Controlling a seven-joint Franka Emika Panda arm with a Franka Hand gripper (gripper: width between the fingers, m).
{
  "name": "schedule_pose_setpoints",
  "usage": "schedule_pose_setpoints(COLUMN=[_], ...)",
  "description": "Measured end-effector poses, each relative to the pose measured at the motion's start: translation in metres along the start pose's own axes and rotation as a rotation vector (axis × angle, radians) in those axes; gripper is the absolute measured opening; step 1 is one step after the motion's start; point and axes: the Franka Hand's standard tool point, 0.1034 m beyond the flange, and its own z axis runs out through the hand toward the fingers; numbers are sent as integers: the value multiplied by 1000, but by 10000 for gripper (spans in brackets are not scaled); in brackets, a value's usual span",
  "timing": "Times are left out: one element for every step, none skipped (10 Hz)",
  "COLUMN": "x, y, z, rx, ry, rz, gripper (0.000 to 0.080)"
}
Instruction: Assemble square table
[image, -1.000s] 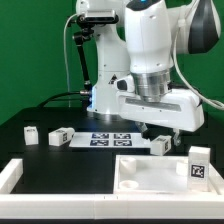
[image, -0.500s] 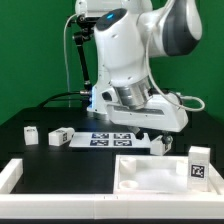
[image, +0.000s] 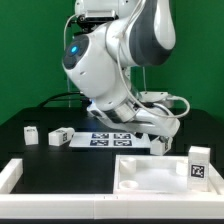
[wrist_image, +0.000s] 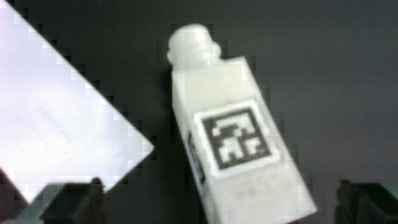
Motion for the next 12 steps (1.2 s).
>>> schedule_pose_setpoints(x=[6,9,9,7,5,3,3,4,4,5,6,6], y=[0,-2,-5,-8,-9,-10,-9,-8,-8,-8,-8,-7], z=[1,9,15,19,22,26,29,28,28,28,27,27], rx=[6,-3,-12,-16,-16,-11,-6,-10,-9,-8,-7,-6], ry=[-20,-27,-28,-30,-35,-42,-47,-46,-45,-42,-39,-38], rz=[13,18,21,22,21,23,31,30,31,32,32,33], gripper=[649,649,649,649,649,649,649,649,544,405,284,284])
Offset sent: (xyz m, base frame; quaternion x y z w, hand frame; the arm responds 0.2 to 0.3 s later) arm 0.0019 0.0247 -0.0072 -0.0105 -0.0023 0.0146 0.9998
